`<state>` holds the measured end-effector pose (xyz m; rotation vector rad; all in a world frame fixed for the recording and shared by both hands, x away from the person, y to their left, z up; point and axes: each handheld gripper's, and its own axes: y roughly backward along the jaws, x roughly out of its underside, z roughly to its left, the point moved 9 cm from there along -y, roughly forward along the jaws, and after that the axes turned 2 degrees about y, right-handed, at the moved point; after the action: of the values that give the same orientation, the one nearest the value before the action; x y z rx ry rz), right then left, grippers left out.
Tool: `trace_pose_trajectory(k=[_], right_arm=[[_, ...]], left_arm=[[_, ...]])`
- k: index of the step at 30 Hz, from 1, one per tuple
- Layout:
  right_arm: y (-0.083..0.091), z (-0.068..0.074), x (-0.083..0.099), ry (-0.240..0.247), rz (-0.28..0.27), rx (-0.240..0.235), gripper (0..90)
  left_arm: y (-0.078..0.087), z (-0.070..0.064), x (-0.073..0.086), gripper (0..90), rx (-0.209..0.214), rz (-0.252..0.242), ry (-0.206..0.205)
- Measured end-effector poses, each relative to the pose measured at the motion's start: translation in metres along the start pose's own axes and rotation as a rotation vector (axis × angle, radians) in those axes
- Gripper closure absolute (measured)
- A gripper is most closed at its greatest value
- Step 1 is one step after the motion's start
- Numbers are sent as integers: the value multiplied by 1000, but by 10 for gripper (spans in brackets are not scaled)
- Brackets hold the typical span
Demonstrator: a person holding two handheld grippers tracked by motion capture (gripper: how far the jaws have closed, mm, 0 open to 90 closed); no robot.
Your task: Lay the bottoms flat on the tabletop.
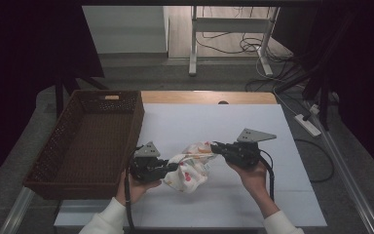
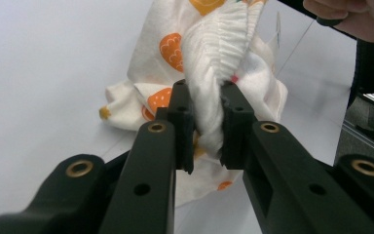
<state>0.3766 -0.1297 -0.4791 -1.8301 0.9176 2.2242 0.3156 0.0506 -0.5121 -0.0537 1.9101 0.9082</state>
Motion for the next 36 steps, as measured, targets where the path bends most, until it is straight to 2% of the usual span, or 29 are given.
trace_pose_trajectory(k=[6, 20, 30, 36], right_arm=[[4, 2, -12, 7, -31, 1, 825], [15, 2, -23, 4, -67, 1, 825], [30, 13, -56, 54, -125, -1, 825], [36, 18, -74, 84, -149, 2, 826]], left_arm=[[4, 2, -11, 788, -1, -25, 3], [11, 3, -29, 788, 7, -63, 1], [24, 3, -47, 789, 13, -111, 0], [35, 2, -60, 788, 14, -133, -17]])
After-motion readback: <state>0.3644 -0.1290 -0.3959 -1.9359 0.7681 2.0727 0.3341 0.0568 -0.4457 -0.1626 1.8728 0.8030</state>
